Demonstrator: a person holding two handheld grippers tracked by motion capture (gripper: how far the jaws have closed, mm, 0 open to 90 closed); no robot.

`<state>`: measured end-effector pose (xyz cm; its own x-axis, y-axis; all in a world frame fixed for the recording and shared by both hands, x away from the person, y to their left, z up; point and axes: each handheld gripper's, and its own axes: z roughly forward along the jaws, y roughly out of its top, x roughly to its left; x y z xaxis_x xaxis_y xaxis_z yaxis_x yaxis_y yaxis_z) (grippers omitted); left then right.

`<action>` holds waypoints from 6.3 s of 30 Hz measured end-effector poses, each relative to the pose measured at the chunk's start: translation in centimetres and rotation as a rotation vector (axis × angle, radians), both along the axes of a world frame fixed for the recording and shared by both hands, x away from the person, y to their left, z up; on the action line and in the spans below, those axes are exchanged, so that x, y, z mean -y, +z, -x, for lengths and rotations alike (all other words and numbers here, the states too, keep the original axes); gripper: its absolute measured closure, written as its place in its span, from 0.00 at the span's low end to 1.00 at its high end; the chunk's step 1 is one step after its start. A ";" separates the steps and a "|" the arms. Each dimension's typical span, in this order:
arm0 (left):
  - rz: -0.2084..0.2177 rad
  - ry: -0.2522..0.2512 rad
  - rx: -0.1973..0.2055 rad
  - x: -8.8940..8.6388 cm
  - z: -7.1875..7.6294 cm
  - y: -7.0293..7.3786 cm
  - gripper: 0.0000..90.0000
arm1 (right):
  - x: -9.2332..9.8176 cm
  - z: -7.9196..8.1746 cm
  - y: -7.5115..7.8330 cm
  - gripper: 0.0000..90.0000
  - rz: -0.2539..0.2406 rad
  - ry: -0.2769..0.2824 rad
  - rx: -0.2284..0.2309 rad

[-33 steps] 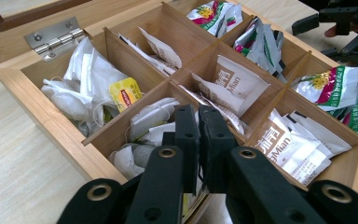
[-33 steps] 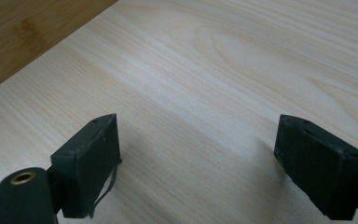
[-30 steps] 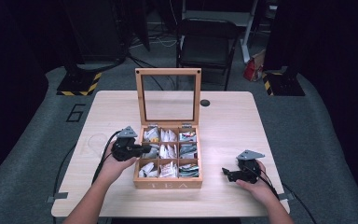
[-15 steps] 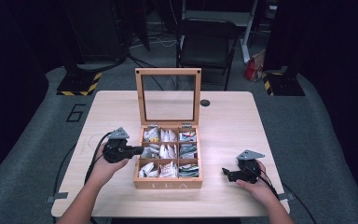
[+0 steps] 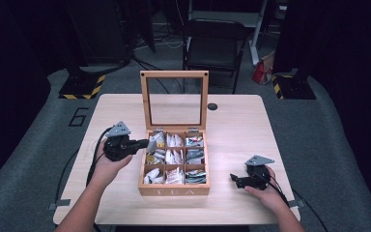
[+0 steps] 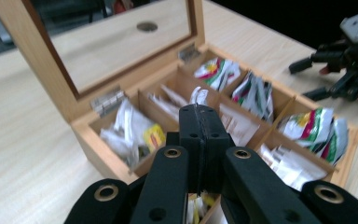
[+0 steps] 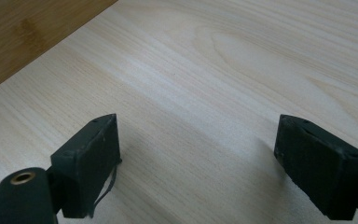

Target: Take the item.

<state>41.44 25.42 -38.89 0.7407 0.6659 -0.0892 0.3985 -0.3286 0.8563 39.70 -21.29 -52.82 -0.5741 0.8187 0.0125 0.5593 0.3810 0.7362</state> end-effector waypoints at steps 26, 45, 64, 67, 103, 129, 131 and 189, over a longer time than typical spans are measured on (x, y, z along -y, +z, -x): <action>0.015 0.033 0.034 -0.4 0.0 1.8 1.00 | 0.0 0.0 0.0 0.15 0.001 0.001 0.001; 0.014 0.139 0.054 -3.9 0.1 4.1 1.00 | 0.0 0.0 0.0 0.15 0.000 0.000 0.000; 0.025 0.263 0.060 -8.1 0.2 4.9 1.00 | 0.0 0.0 0.0 0.15 0.000 0.000 -0.001; 0.028 0.286 0.055 -8.9 0.2 4.9 1.00 | 0.0 0.0 0.0 0.15 0.001 0.001 0.001; 0.034 0.442 0.030 -13.9 0.6 2.6 1.00 | 0.0 0.0 0.0 0.15 0.001 0.000 0.001; 0.041 0.461 -0.049 -14.0 1.0 -2.4 1.00 | 0.0 0.0 0.0 0.15 0.000 0.000 0.000; 0.038 0.458 -0.061 -13.9 1.0 -2.6 1.00 | 0.0 0.0 0.0 0.15 0.000 0.000 0.000; 0.028 0.401 -0.024 -10.4 2.1 -1.3 0.52 | 0.0 0.0 0.0 0.15 -0.001 -0.001 -0.001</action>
<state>39.30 35.80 -40.24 0.4202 0.8986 -0.1259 0.5106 -0.1194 0.8515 39.69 -21.29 -52.82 -0.5733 0.8193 0.0136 0.5604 0.3799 0.7360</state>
